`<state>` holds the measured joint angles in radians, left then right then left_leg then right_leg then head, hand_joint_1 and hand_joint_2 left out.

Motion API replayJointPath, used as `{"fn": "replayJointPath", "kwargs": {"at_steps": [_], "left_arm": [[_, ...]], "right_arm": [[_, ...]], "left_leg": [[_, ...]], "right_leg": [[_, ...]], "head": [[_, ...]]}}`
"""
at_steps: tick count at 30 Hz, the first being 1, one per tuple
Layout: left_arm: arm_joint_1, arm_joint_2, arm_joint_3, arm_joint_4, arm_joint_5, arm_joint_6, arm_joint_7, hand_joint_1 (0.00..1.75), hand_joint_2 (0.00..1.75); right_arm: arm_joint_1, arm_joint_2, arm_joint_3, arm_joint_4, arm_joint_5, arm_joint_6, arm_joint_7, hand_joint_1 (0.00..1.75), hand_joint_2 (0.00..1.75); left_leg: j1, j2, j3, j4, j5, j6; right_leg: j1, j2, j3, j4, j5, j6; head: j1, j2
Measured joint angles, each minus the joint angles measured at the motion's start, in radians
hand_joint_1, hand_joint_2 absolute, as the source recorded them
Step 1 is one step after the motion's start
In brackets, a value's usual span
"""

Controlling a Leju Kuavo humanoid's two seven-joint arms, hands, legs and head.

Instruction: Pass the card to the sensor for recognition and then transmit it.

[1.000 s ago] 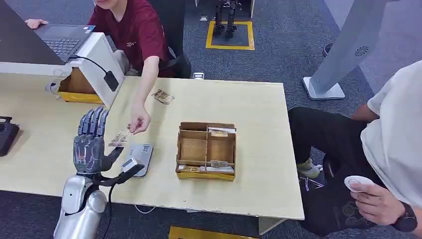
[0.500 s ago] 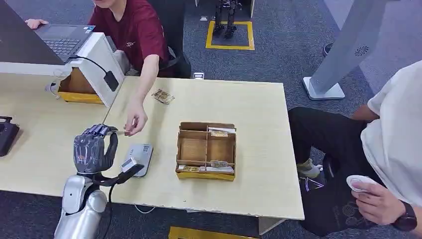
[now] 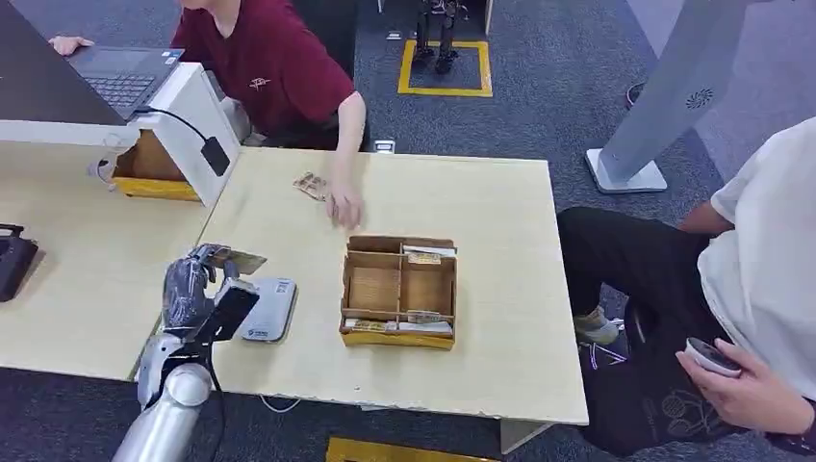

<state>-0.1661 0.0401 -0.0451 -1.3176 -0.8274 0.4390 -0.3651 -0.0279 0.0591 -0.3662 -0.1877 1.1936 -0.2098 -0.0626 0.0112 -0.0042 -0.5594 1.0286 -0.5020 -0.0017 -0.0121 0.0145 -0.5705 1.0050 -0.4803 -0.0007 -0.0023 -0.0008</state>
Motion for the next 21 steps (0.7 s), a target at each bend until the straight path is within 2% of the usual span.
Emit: {"fn": "replayJointPath", "kwargs": {"at_steps": [2, 3, 6, 7, 8, 10, 17, 21], "left_arm": [[-0.005, 0.001, -0.013, 0.002, 0.049, -0.036, 0.004, 1.75, 1.75], [-0.009, 0.001, -0.017, 0.003, 0.12, -0.095, 0.018, 1.75, 1.75], [-0.011, 0.011, -0.023, 0.003, 0.33, -0.332, 0.074, 1.75, 1.75], [-0.01, 0.022, -0.027, 0.003, 0.364, -0.395, 0.082, 1.75, 1.75], [-0.006, 0.032, -0.035, 0.003, 0.382, -0.43, 0.086, 1.75, 1.75], [0.006, 0.053, -0.043, 0.003, 0.397, -0.452, 0.099, 1.75, 1.75], [0.025, 0.093, -0.046, 0.015, 0.39, -0.454, 0.145, 1.75, 1.75], [0.027, 0.109, -0.046, 0.029, 0.39, -0.454, 0.15, 1.75, 1.75]], "right_arm": [[0.0, 0.0, -0.006, 0.0, -0.002, -0.003, 0.0, 0.0, 1.75], [0.0, 0.0, -0.01, 0.0, -0.004, -0.005, 0.0, 0.0, 1.75], [0.0, 0.002, -0.016, 0.0, -0.006, -0.009, 0.0, 0.0, 1.75], [0.001, 0.002, -0.019, 0.0, -0.005, -0.01, 0.0, 0.0, 1.75], [0.001, 0.002, -0.021, 0.0, -0.005, -0.01, 0.0, 0.0, 1.75], [0.002, 0.003, -0.027, 0.0, -0.005, -0.01, 0.0, 0.0, 1.75], [0.004, 0.003, -0.038, 0.0, 0.0, -0.01, 0.006, 0.0, 1.75], [0.005, 0.003, -0.04, 0.0, 0.003, -0.01, 0.007, 0.0, 1.75]], "left_leg": [[0.0, 0.0, 0.0, 0.0, 0.0, 0.0], [0.0, 0.0, 0.0, 0.0, 0.0, 0.0], [0.0, 0.0, 0.0, 0.0, 0.0, 0.0], [0.0, 0.0, -0.001, 0.0, 0.0, 0.0], [0.0, 0.0, 0.0, 0.0, 0.0, 0.0], [0.0, 0.001, 0.0, 0.0, 0.0, 0.0], [0.0, 0.0, -0.001, 0.0, 0.0, 0.0], [0.0, 0.0, -0.001, 0.0, 0.0, 0.0]], "right_leg": [[0.0, 0.001, 0.0, 0.0, 0.0, 0.0], [0.0, 0.001, 0.0, 0.0, 0.0, 0.0], [0.0, 0.0, 0.0, 0.0, 0.0, 0.0], [0.0, 0.0, 0.0, 0.0, 0.0, 0.0], [0.0, 0.001, 0.0, 0.0, 0.0, 0.0], [0.0, 0.002, -0.001, 0.0, 0.0, -0.001], [0.0, 0.001, -0.001, 0.0, -0.001, -0.001], [0.0, 0.001, -0.001, 0.0, -0.001, -0.001]], "head": [[0.0, 0.0], [0.0, 0.0], [0.0, 0.0], [0.0, 0.0], [0.0, 0.0], [0.0, 0.0], [0.0, 0.0], [0.0, 0.0]]}}
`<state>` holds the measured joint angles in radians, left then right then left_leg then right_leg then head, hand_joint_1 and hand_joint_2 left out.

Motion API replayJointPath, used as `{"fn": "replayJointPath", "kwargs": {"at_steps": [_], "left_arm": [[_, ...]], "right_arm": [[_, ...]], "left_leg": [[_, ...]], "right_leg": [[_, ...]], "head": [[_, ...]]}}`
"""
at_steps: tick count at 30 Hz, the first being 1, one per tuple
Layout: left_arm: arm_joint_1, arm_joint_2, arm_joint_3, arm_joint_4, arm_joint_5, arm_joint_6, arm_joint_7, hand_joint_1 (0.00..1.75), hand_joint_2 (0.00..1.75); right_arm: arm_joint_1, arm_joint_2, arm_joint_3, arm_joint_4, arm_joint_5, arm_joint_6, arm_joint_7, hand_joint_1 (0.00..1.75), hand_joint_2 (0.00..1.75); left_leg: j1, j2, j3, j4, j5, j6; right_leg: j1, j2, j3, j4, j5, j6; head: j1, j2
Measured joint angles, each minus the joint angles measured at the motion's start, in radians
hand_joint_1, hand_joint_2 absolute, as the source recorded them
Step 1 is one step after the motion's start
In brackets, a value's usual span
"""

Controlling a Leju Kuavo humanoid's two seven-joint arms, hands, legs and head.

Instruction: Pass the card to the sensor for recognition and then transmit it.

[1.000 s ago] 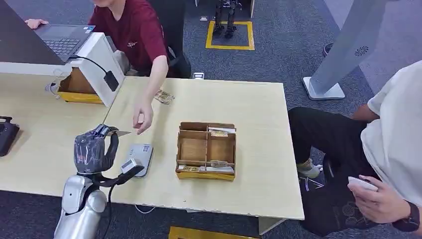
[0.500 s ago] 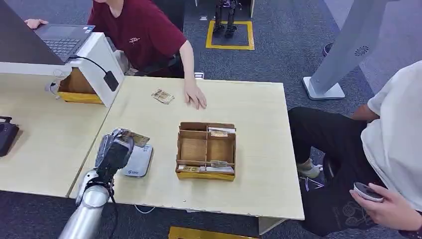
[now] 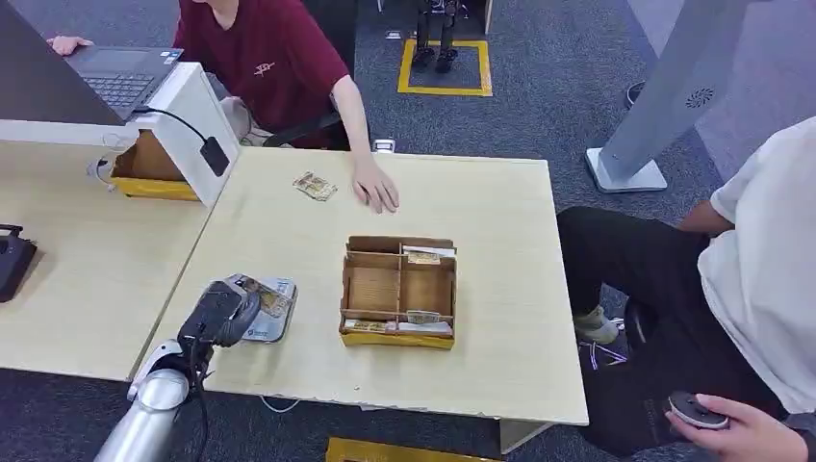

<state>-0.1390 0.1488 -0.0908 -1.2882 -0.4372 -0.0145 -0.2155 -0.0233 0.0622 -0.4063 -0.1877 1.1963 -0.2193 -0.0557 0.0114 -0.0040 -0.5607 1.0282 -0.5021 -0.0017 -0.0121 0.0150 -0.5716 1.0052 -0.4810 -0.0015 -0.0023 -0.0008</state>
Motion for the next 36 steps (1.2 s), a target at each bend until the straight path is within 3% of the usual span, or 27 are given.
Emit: {"fn": "replayJointPath", "kwargs": {"at_steps": [5, 13, 26, 36], "left_arm": [[0.007, 0.008, 0.0, 0.023, -0.01, 0.023, 0.008, 1.75, 1.75], [-0.023, -0.003, 0.024, 0.09, -0.074, 0.132, 0.045, 1.75, 1.75], [-0.077, -0.032, 0.069, 0.213, -0.127, 0.187, 0.07, 1.75, 1.75], [-0.108, -0.046, 0.096, 0.317, -0.298, 0.276, 0.11, 1.75, 1.75]], "right_arm": [[0.0, 0.0, -0.001, 0.0, 0.01, 0.001, 0.002, 0.0, 1.75], [-0.001, 0.003, -0.001, 0.0, 0.029, 0.002, 0.01, 0.0, 1.75], [-0.002, 0.003, -0.002, 0.0, 0.046, 0.004, 0.011, 0.0, 1.75], [-0.003, 0.003, -0.003, 0.0, 0.055, 0.012, 0.011, 0.0, 1.75]], "left_leg": [[0.0, 0.0, 0.0, 0.0, 0.0, 0.0], [0.0, 0.0, 0.0, 0.0, 0.0, 0.0], [0.0, 0.0, 0.0, 0.0, 0.0, 0.0], [0.0, 0.0, 0.001, 0.0, 0.0, 0.0]], "right_leg": [[0.0, 0.0, 0.0, 0.0, 0.0, 0.0], [0.0, -0.001, 0.0, 0.0, 0.0, 0.0], [0.0, -0.001, 0.0, 0.0, 0.0, 0.0], [0.0, -0.001, 0.001, 0.0, 0.0, 0.0]], "head": [[0.0, 0.0], [0.0, 0.0], [0.0, 0.0], [0.0, 0.0]]}}
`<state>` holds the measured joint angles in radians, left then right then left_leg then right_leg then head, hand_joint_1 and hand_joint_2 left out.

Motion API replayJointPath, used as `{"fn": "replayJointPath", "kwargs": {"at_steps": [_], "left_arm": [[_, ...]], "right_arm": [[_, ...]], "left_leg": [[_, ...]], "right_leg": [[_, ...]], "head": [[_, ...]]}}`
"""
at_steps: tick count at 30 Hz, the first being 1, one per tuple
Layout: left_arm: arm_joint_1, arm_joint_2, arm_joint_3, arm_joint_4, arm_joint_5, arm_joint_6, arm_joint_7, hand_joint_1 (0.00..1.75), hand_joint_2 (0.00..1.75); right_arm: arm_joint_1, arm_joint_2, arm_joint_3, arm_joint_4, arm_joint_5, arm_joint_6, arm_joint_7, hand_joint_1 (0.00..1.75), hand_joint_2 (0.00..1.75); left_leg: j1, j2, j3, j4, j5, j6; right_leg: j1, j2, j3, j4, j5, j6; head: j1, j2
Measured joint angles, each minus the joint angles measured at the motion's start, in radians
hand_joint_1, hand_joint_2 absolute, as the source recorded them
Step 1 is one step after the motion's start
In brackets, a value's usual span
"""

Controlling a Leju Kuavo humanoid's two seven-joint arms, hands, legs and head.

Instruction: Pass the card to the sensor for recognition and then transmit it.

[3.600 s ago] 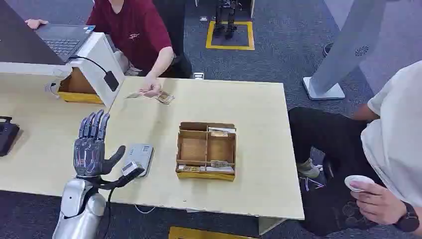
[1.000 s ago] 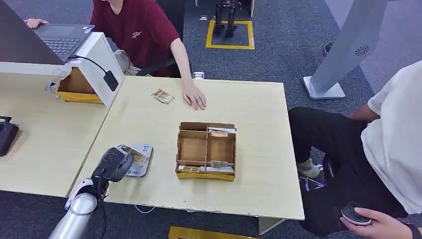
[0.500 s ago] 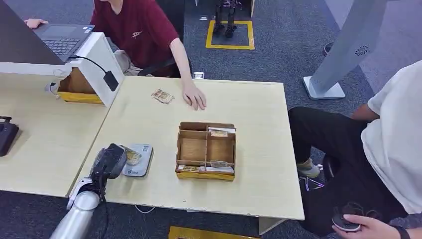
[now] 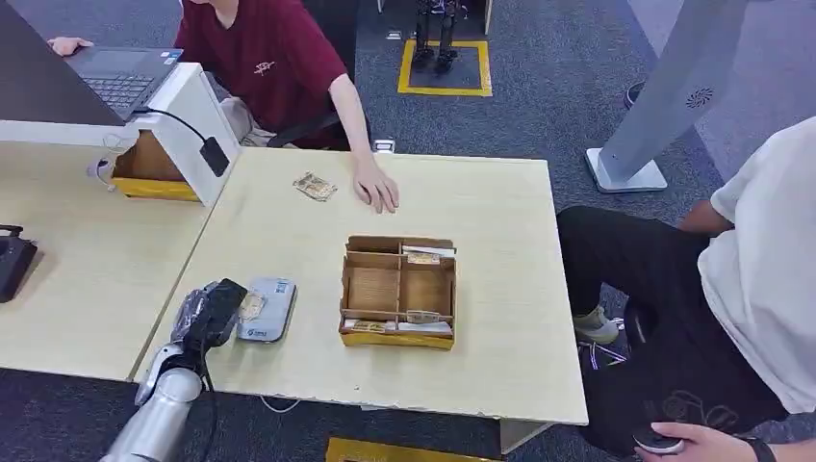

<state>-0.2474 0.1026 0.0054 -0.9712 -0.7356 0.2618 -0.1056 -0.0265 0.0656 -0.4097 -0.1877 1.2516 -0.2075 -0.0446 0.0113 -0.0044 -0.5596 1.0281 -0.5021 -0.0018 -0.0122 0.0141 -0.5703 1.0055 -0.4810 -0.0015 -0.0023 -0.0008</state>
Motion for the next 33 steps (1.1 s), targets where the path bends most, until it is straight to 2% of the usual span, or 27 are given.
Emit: {"fn": "replayJointPath", "kwargs": {"at_steps": [3, 15, 18, 20, 22, 24, 26, 28, 30, 33], "left_arm": [[-0.007, -0.003, 0.007, 0.03, -0.029, 0.021, 0.009, 1.75, 1.75], [-0.013, -0.006, 0.01, 0.079, -0.046, 0.029, 0.005, 1.75, 1.75], [-0.012, -0.016, 0.016, 0.08, -0.04, 0.027, -0.035, 1.75, 1.75], [-0.006, -0.031, 0.028, 0.07, 0.022, -0.002, -0.083, 1.75, 1.75], [0.019, -0.056, 0.04, -0.007, 0.169, -0.042, -0.147, 1.75, 1.75], [0.038, -0.087, 0.044, -0.086, 0.238, -0.02, -0.196, 1.75, 1.75], [0.043, -0.113, 0.044, -0.169, 0.262, 0.023, -0.23, 1.75, 1.75], [0.039, -0.124, 0.043, -0.239, 0.254, 0.077, -0.232, 1.75, 1.75], [0.034, -0.127, 0.042, -0.281, 0.253, 0.113, -0.233, 1.75, 1.75], [0.03, -0.128, 0.042, -0.317, 0.266, 0.149, -0.273, 1.75, 1.75]], "right_arm": [[-0.001, 0.0, -0.002, 0.0, 0.007, 0.002, 0.0, 0.0, 1.75], [-0.002, 0.001, -0.011, 0.0, 0.008, 0.002, 0.0, 0.0, 1.75], [-0.002, 0.001, -0.014, 0.0, 0.011, 0.002, 0.0, 0.0, 1.75], [-0.002, 0.001, -0.017, 0.0, 0.013, 0.001, 0.0, 0.0, 1.75], [-0.001, 0.001, -0.02, 0.0, 0.019, -0.002, 0.0, 0.0, 1.75], [-0.001, 0.001, -0.023, 0.0, 0.028, -0.004, 0.0, 0.0, 1.75], [-0.001, 0.001, -0.023, 0.0, 0.035, -0.007, 0.0, 0.0, 1.75], [-0.002, 0.002, -0.023, 0.0, 0.043, -0.007, -0.001, 0.0, 1.75], [-0.002, 0.005, -0.023, 0.0, 0.047, -0.006, -0.003, 0.0, 1.75], [-0.003, 0.006, -0.023, 0.0, 0.056, -0.005, -0.007, 0.0, 1.75]], "left_leg": [[0.0, 0.0, 0.001, 0.0, 0.0, 0.0], [0.0, -0.003, 0.002, 0.0, 0.001, -0.001], [0.0, -0.003, 0.002, 0.0, 0.001, -0.001], [0.0, -0.004, 0.003, 0.0, 0.001, -0.001], [0.0, -0.003, 0.002, 0.0, 0.001, -0.001], [0.0, -0.003, 0.001, 0.0, 0.001, -0.001], [0.0, -0.003, 0.0, 0.0, 0.001, -0.001], [0.0, -0.003, 0.001, 0.0, 0.001, -0.001], [0.0, -0.003, 0.0, 0.0, 0.001, -0.001], [0.0, -0.003, 0.001, 0.0, 0.001, -0.001]], "right_leg": [[0.0, 0.0, 0.001, 0.0, 0.0, 0.0], [0.0, -0.004, 0.003, 0.0, 0.0, 0.0], [0.0, -0.004, 0.003, 0.0, 0.0, 0.0], [0.0, -0.004, 0.003, 0.0, 0.0, 0.0], [0.0, -0.004, 0.002, 0.0, 0.0, 0.0], [0.0, -0.004, 0.002, 0.0, 0.0, 0.0], [0.0, -0.004, 0.001, 0.0, 0.0, 0.0], [0.0, -0.003, 0.001, 0.0, 0.0, 0.0], [0.0, -0.003, 0.001, 0.0, 0.0, 0.0], [0.0, -0.003, 0.0, 0.0, 0.0, 0.0]], "head": [[0.0, 0.0], [0.0, 0.0], [0.0, 0.0], [0.0, 0.0], [0.0, 0.0], [0.0, 0.0], [0.0, 0.0], [0.0, 0.0], [0.0, 0.0], [0.0, 0.0]]}}
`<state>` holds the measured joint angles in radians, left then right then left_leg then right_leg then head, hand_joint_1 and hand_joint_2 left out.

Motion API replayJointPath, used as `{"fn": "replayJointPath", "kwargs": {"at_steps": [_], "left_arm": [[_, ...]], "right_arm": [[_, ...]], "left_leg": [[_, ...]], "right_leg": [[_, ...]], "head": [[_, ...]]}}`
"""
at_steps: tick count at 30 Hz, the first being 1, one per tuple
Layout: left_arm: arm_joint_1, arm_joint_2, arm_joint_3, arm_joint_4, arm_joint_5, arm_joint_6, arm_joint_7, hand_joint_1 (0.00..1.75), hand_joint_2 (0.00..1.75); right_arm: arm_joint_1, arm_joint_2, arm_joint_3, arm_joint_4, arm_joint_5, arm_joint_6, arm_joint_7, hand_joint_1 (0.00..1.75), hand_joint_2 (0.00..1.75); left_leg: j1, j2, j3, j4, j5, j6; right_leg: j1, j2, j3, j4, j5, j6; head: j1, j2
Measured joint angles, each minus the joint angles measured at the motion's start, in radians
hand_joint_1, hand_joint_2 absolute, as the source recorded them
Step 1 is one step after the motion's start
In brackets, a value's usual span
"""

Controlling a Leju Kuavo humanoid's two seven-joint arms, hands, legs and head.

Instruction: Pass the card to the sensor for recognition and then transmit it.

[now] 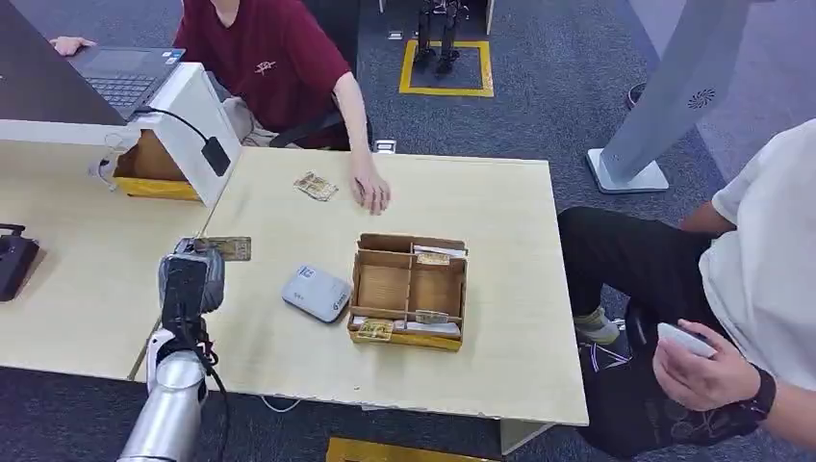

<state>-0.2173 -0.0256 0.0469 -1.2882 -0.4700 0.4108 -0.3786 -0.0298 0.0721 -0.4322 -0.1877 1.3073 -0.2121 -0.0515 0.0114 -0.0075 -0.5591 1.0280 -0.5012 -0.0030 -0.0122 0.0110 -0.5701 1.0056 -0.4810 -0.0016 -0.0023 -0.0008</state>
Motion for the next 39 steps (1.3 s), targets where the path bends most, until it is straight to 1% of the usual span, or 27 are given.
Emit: {"fn": "replayJointPath", "kwargs": {"at_steps": [2, 4, 6, 10, 11, 14, 15, 16, 17, 19, 21, 23, 26, 27, 31, 35, 37, 38, 39], "left_arm": [[-0.007, -0.003, 0.0, -0.01, 0.009, 0.028, -0.041, 1.75, 1.75], [-0.026, -0.005, -0.002, -0.012, -0.008, 0.066, -0.071, 1.75, 1.75], [-0.048, -0.008, -0.005, -0.012, -0.018, 0.083, -0.075, 1.75, 1.75], [-0.065, -0.011, -0.01, -0.012, -0.027, 0.092, -0.081, 1.75, 1.75], [-0.066, -0.012, -0.011, -0.012, -0.05, 0.113, -0.088, 1.75, 1.75], [-0.081, -0.009, -0.023, -0.01, -0.195, 0.23, -0.094, 1.75, 1.75], [-0.091, -0.008, -0.028, -0.007, -0.255, 0.258, -0.088, 1.75, 1.75], [-0.103, -0.007, -0.03, -0.003, -0.293, 0.271, -0.083, 1.75, 1.75], [-0.113, -0.008, -0.031, 0.003, -0.334, 0.276, -0.081, 1.75, 1.75], [-0.138, -0.011, -0.029, 0.023, -0.457, 0.28, -0.088, 1.75, 1.75], [-0.17, -0.02, -0.011, 0.06, -0.536, 0.282, -0.102, 1.75, 1.75], [-0.198, -0.035, 0.017, 0.096, -0.577, 0.283, -0.121, 1.75, 1.75], [-0.221, -0.058, 0.059, 0.132, -0.608, 0.283, -0.146, 1.75, 1.75], [-0.226, -0.064, 0.072, 0.144, -0.615, 0.283, -0.153, 0.0, 1.75], [-0.231, -0.084, 0.117, 0.189, -0.594, 0.283, -0.192, 0.0, 1.75], [-0.234, -0.091, 0.134, 0.214, -0.579, 0.283, -0.199, 0.0, 1.75], [-0.241, -0.091, 0.134, 0.236, -0.521, 0.283, -0.173, 0.0, 1.75], [-0.244, -0.091, 0.13, 0.248, -0.476, 0.282, -0.15, 0.0, 1.75], [-0.245, -0.09, 0.119, 0.258, -0.422, 0.281, -0.11, 0.0, 1.75]], "right_arm": [[-0.001, 0.0, 0.001, 0.0, 0.013, 0.005, 0.0, 0.0, 1.75], [-0.003, 0.0, 0.003, 0.0, 0.023, 0.013, 0.001, 0.0, 1.75], [-0.006, 0.0, 0.004, 0.0, 0.025, 0.013, 0.001, 0.0, 1.75], [-0.008, 0.0, 0.005, 0.0, 0.026, 0.013, 0.001, 0.0, 1.75], [-0.008, 0.0, 0.005, 0.0, 0.028, 0.013, 0.001, 0.0, 1.75], [-0.012, 0.001, 0.011, 0.0, 0.039, 0.026, 0.001, 0.0, 1.75], [-0.014, 0.001, 0.014, 0.0, 0.044, 0.031, 0.002, 0.0, 1.75], [-0.017, 0.001, 0.017, 0.0, 0.045, 0.034, 0.004, 0.0, 1.75], [-0.018, 0.001, 0.019, 0.0, 0.046, 0.035, 0.005, 0.0, 1.75], [-0.021, 0.001, 0.026, 0.0, 0.055, 0.045, 0.008, 0.0, 1.75], [-0.023, 0.001, 0.03, 0.0, 0.062, 0.048, 0.011, 0.0, 1.75], [-0.024, 0.001, 0.032, 0.0, 0.063, 0.049, 0.013, 0.0, 1.75], [-0.022, 0.001, 0.032, 0.0, 0.063, 0.051, 0.014, 0.0, 1.75], [-0.022, 0.001, 0.032, 0.0, 0.063, 0.051, 0.016, 0.0, 1.75], [-0.02, 0.001, 0.032, 0.0, 0.063, 0.052, 0.017, 0.0, 1.75], [-0.017, 0.0, 0.032, 0.0, 0.063, 0.052, 0.017, 0.0, 1.75], [-0.017, 0.0, 0.032, 0.0, 0.063, 0.05, 0.02, 0.0, 1.75], [-0.017, 0.0, 0.032, 0.0, 0.061, 0.048, 0.021, 0.0, 1.75], [-0.016, 0.0, 0.032, 0.0, 0.061, 0.047, 0.023, 0.0, 1.75]], "left_leg": [[0.0, 0.0, 0.0, 0.0, 0.0, 0.0], [0.0, 0.0, 0.0, 0.0, 0.0, 0.0], [0.0, 0.0, 0.0, 0.0, 0.0, 0.0], [0.0, 0.001, 0.0, 0.0, 0.0, 0.0], [0.0, 0.001, 0.0, 0.0, 0.0, 0.0], [0.0, 0.001, 0.0, 0.0, 0.0, 0.0], [0.0, 0.0, -0.001, 0.0, 0.0, 0.0], [0.0, 0.0, -0.001, 0.0, 0.0, 0.0], [0.0, 0.001, -0.001, 0.0, 0.0, 0.0], [0.0, 0.0, -0.001, 0.0, 0.0, 0.0], [0.0, 0.0, -0.001, 0.0, 0.0, 0.0], [0.0, 0.001, 0.0, 0.0, 0.0, 0.0], [0.0, 0.001, 0.0, 0.0, 0.0, 0.0], [0.0, 0.0, 0.0, 0.0, 0.0, 0.0], [0.0, 0.001, 0.0, 0.0, 0.0, 0.0], [0.0, 0.001, -0.001, 0.0, 0.0, 0.0], [0.0, 0.001, -0.001, 0.0, 0.0, 0.0], [0.0, 0.001, 0.0, 0.0, 0.0, 0.0], [0.0, 0.001, 0.0, 0.0, 0.0, 0.0]], "right_leg": [[0.0, 0.0, -0.001, 0.0, 0.0, 0.0], [0.0, 0.0, 0.0, 0.0, 0.0, 0.0], [0.0, 0.0, 0.0, 0.0, 0.0, 0.0], [0.0, 0.001, 0.0, 0.0, 0.0, 0.0], [0.0, 0.001, 0.0, 0.0, 0.0, 0.0], [0.0, 0.001, 0.0, 0.0, 0.0, 0.0], [0.0, 0.0, 0.0, 0.0, 0.0, 0.0], [0.0, 0.0, 0.0, 0.0, 0.0, 0.0], [0.0, 0.0, 0.0, 0.0, 0.0, 0.0], [0.0, 0.0, 0.0, 0.0, 0.0, 0.0], [0.0, 0.0, 0.0, 0.0, 0.0, 0.0], [0.0, 0.001, 0.0, 0.0, 0.0, 0.0], [0.0, 0.001, 0.0, 0.0, 0.0, 0.0], [0.0, 0.0, 0.0, 0.0, 0.0, 0.0], [0.0, 0.001, -0.001, 0.0, 0.0, 0.0], [0.0, 0.001, -0.001, 0.0, 0.0, 0.0], [0.0, 0.001, -0.001, 0.0, 0.0, 0.0], [0.0, 0.001, -0.001, 0.0, 0.0, 0.0], [0.0, 0.001, -0.001, 0.0, 0.0, 0.0]], "head": [[0.0, 0.0], [0.0, 0.0], [0.0, 0.0], [0.0, 0.0], [0.0, 0.0], [0.0, 0.0], [0.0, 0.0], [0.0, 0.0], [0.0, 0.0], [0.0, 0.0], [0.0, 0.0], [0.0, 0.0], [0.0, 0.0], [0.0, 0.0], [0.0, 0.0], [0.0, 0.0], [0.0, 0.0], [0.0, 0.0], [0.0, 0.0]]}}
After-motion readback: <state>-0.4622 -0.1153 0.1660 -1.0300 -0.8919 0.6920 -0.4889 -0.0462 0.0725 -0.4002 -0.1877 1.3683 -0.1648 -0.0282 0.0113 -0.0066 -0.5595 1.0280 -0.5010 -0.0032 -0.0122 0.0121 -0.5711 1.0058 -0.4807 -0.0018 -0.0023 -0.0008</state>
